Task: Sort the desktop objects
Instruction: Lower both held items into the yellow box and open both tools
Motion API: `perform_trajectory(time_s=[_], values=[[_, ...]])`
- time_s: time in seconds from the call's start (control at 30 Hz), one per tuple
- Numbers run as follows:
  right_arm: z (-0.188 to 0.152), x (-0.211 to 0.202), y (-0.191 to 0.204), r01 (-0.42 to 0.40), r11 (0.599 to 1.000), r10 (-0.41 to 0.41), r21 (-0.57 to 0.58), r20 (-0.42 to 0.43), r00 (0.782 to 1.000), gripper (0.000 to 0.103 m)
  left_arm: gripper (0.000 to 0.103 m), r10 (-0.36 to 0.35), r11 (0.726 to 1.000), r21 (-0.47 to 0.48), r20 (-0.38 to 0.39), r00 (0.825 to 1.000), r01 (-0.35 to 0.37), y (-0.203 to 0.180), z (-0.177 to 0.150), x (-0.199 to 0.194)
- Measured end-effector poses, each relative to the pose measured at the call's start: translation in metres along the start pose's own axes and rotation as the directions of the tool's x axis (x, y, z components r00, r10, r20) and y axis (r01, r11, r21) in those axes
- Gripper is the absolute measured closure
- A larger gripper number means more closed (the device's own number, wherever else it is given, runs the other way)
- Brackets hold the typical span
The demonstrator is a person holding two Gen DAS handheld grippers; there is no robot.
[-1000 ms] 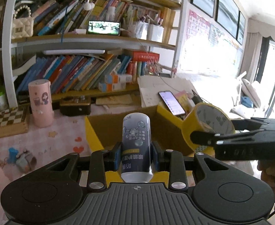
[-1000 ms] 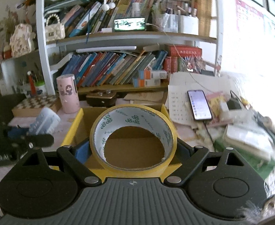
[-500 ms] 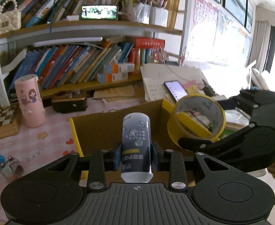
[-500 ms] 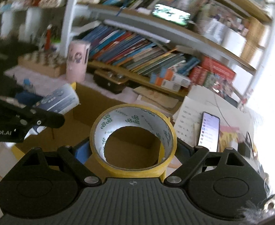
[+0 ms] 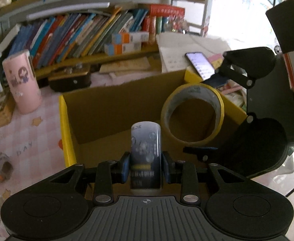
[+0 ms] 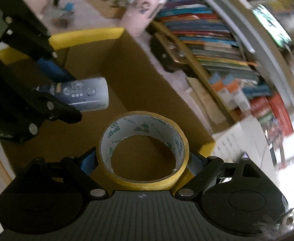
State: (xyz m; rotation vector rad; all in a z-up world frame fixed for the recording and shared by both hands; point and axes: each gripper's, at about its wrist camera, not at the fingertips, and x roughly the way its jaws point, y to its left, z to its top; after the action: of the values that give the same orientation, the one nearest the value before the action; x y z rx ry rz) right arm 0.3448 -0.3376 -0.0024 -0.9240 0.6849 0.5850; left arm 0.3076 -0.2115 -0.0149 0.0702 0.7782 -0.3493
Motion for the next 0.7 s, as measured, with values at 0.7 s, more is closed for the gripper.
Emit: perform_trajectory(time_s=[0.7], values=[[0.008, 0.021, 0.002, -0.104, 0.992, 0.102, -0.071, -0.025, 0.994, 0.010, 0.058, 0.019, 0.998, 0.052, 0.113, 0.993, -0.025, -0.012, -0.005, -0.023]])
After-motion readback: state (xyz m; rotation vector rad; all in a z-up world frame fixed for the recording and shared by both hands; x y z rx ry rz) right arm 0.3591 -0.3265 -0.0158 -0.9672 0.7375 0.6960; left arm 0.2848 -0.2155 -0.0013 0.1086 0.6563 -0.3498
